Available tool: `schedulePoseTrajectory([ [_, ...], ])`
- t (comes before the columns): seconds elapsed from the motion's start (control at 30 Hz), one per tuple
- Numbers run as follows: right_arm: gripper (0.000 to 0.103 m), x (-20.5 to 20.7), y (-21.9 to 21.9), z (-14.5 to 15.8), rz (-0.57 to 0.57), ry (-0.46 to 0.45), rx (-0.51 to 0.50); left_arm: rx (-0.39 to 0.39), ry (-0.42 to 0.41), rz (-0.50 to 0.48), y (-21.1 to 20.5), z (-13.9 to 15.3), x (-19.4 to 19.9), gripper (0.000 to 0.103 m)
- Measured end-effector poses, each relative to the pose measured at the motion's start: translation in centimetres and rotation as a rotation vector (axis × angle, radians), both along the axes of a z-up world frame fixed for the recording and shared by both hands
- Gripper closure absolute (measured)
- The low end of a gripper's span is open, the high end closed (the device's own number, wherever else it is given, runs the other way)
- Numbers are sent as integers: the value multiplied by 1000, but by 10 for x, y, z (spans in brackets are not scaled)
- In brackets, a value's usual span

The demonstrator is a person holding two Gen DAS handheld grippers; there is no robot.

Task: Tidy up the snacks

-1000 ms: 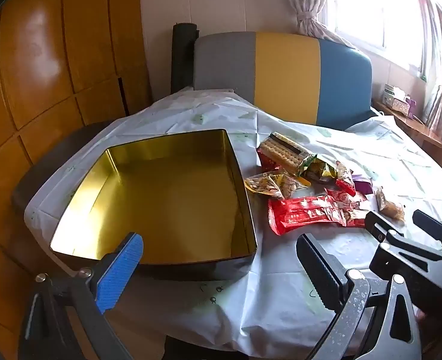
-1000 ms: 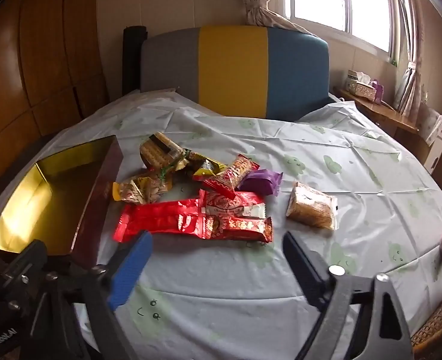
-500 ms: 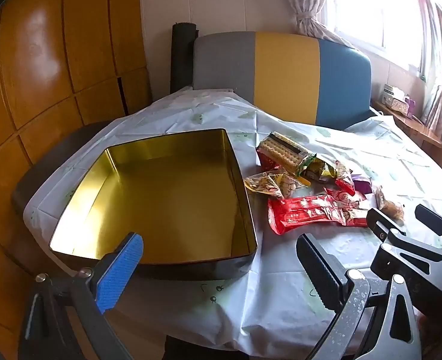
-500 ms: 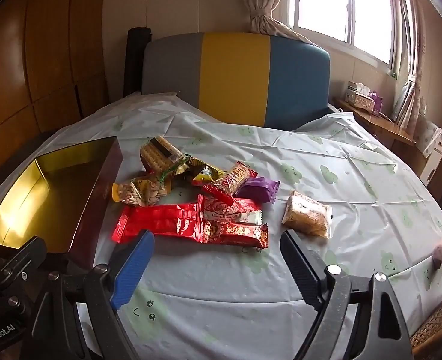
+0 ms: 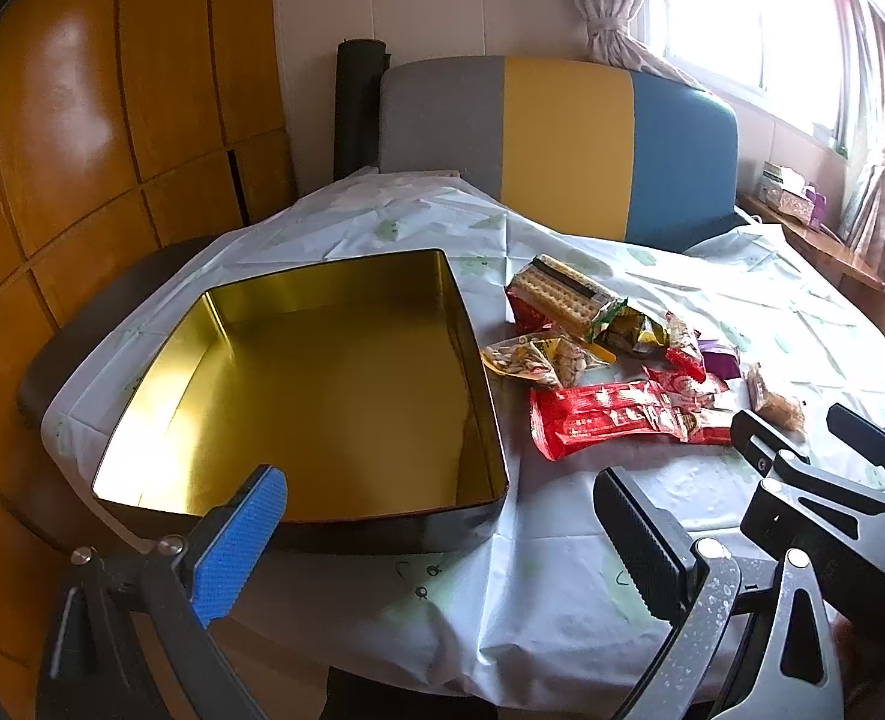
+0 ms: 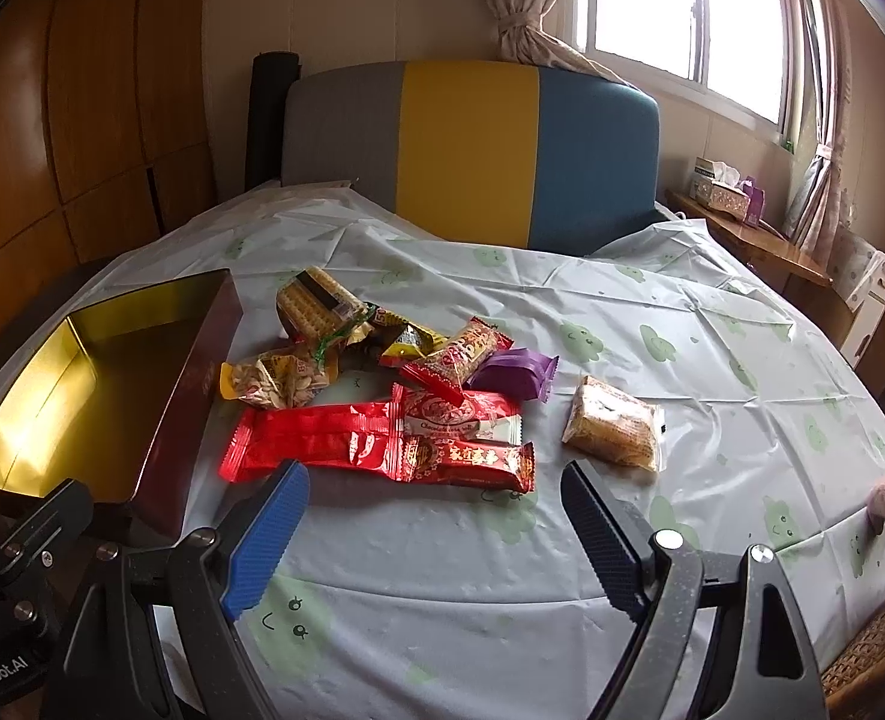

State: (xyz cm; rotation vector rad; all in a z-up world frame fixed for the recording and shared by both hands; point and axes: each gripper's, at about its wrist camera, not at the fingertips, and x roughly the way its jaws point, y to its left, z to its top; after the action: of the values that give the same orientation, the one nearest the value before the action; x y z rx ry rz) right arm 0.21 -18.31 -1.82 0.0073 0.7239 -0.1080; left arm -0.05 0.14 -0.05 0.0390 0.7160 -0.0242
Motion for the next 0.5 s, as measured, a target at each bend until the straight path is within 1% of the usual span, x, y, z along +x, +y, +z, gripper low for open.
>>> schedulePoseTrajectory([
  [0.5, 15, -2, -3, -1, 8, -1, 10, 15, -3, -13, -4, 1, -4, 0],
])
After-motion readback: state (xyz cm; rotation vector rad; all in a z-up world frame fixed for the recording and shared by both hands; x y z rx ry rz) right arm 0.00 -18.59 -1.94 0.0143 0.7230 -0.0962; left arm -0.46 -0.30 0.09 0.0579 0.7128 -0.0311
